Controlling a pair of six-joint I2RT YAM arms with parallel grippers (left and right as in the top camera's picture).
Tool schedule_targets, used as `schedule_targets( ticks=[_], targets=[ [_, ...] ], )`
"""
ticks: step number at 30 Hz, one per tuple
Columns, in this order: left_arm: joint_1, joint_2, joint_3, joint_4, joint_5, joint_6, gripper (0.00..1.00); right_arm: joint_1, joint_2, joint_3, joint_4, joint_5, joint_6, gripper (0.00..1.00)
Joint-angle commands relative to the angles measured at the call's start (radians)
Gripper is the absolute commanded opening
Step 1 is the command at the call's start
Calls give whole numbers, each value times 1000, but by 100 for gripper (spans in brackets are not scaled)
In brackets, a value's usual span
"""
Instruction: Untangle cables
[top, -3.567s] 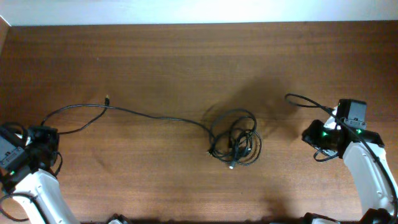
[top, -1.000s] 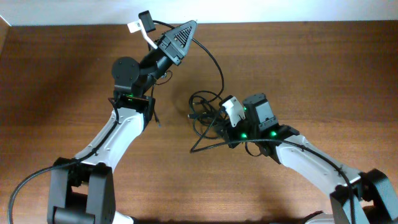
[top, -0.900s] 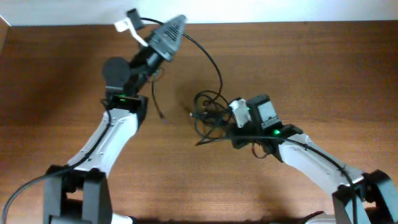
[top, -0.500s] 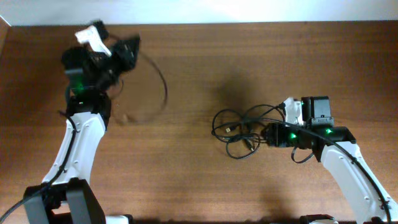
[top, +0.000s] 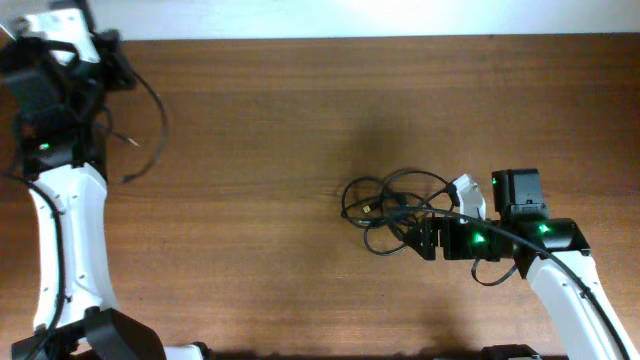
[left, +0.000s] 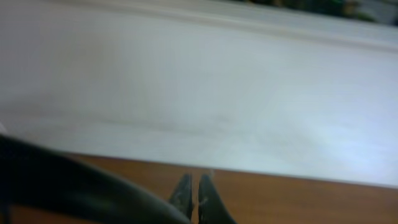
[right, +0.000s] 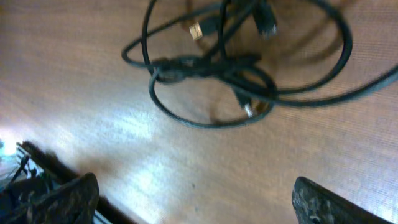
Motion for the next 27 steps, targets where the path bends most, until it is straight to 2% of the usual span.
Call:
schedule_targets(
  ticks=[1, 3, 7, 8, 10, 12, 15, 17, 19, 21, 23, 24, 25, 26, 27],
  targets=[
    [47, 90, 9, 108, -74, 31, 0, -2, -12, 14, -14, -16, 26, 99],
    [69, 231, 9, 204, -80, 31, 0, -1, -12, 14, -18, -16, 34, 98],
    [72, 475, 9, 266, -87, 30, 0, -1, -12, 14, -35, -16, 53, 99],
    [77, 507, 9, 265, -130, 21, 0, -1, -12, 14, -41, -16, 53, 98],
    [95, 523, 9, 249, -292, -31, 0, -1, -12, 14, -51, -16, 53, 98],
    [123, 522, 14, 259, -366, -38, 0, -1, -12, 14, -53, -16, 53, 98],
    [189, 522, 39, 341, -343, -60, 0, -1, -12, 14, -59, -16, 53, 98],
    [220, 522, 42, 575, -251, -61, 0, -1, -12, 14, -55, -16, 53, 98],
    [217, 527, 58, 657, -255, -60, 0, -1, -11, 14, -51, -16, 53, 99],
    [210, 579, 106, 633, -255, -60, 0, -1, -11, 14, -52, -16, 78, 98],
    [211, 657, 125, 472, -255, -60, 0, 0, -11, 14, -53, -17, 99, 98],
    [209, 691, 125, 388, -254, -60, 11, 15, -11, 14, -52, -16, 98, 99],
    [206, 710, 125, 318, -251, -60, 36, 36, -11, 14, -48, -13, 98, 98],
    [202, 715, 125, 249, -251, -60, 40, 50, -11, 14, -41, -13, 98, 98],
    [195, 715, 125, 177, -251, -60, 74, 69, -11, 14, -32, -13, 98, 98]
  ],
)
